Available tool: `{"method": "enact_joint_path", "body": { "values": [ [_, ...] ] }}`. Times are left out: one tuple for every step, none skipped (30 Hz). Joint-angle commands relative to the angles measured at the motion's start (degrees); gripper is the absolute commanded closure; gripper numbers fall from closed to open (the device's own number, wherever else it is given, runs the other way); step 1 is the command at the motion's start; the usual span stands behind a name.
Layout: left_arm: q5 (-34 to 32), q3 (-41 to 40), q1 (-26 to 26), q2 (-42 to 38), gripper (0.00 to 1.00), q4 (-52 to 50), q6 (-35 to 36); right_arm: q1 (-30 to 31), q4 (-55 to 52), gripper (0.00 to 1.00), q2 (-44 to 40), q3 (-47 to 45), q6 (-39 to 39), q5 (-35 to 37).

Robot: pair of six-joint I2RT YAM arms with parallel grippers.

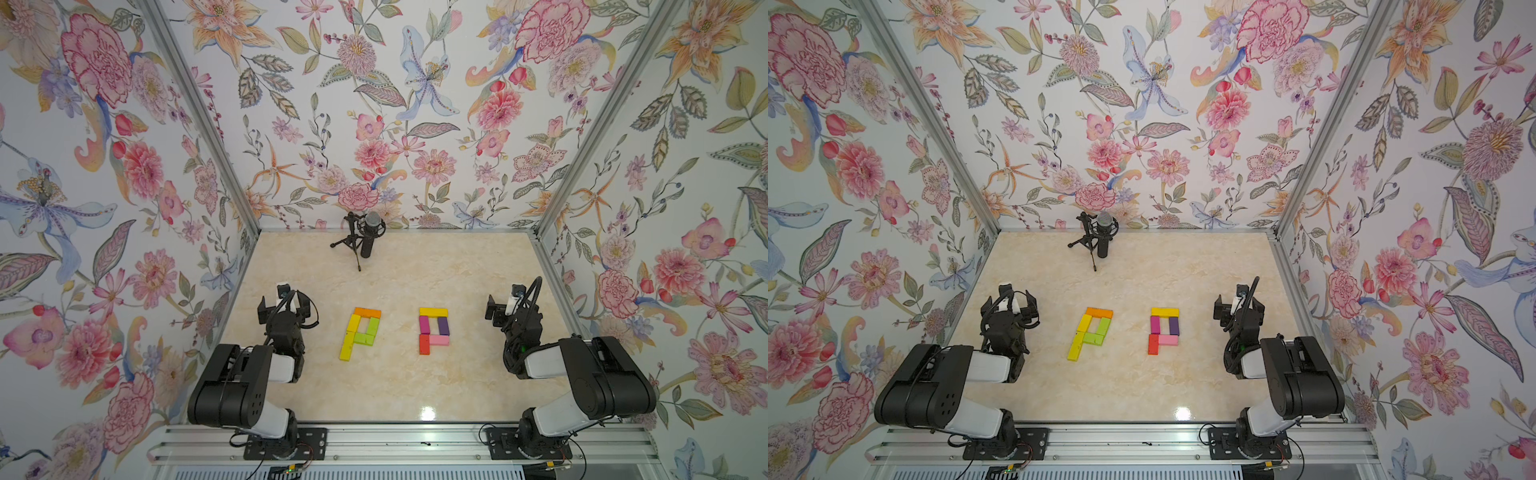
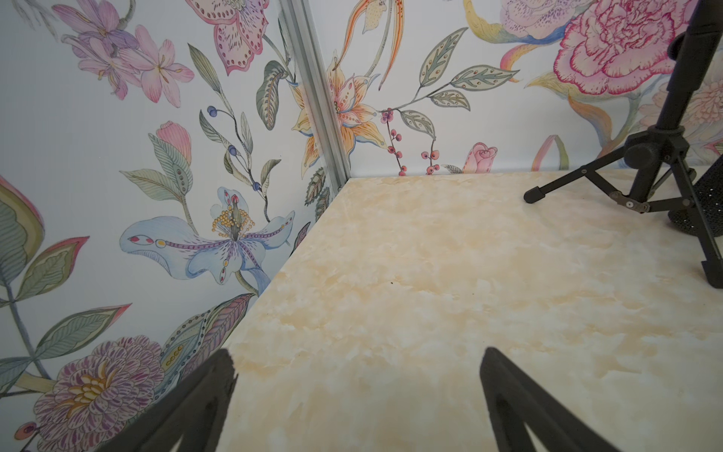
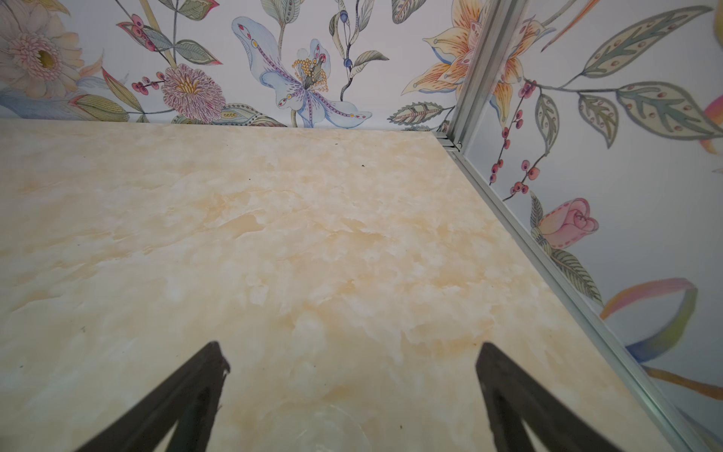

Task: Assemble the letter p with building blocks
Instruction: Reset both arms

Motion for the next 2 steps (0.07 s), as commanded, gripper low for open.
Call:
{"method": "enact_joint_path", "body": {
  "values": [
    [-0.8,-0.5,-0.4,0.3,0.01,2.9,-0.5,-1.1,1.2,0.0,-0.3,0.4,-1.2,-3.9],
    [-0.7,-0.5,-0.4,0.3,0.01,2.9,-0.5,-0.8,2.5,0.0,-0.4,-0.3,-1.3,-2.6]
  ]
}}
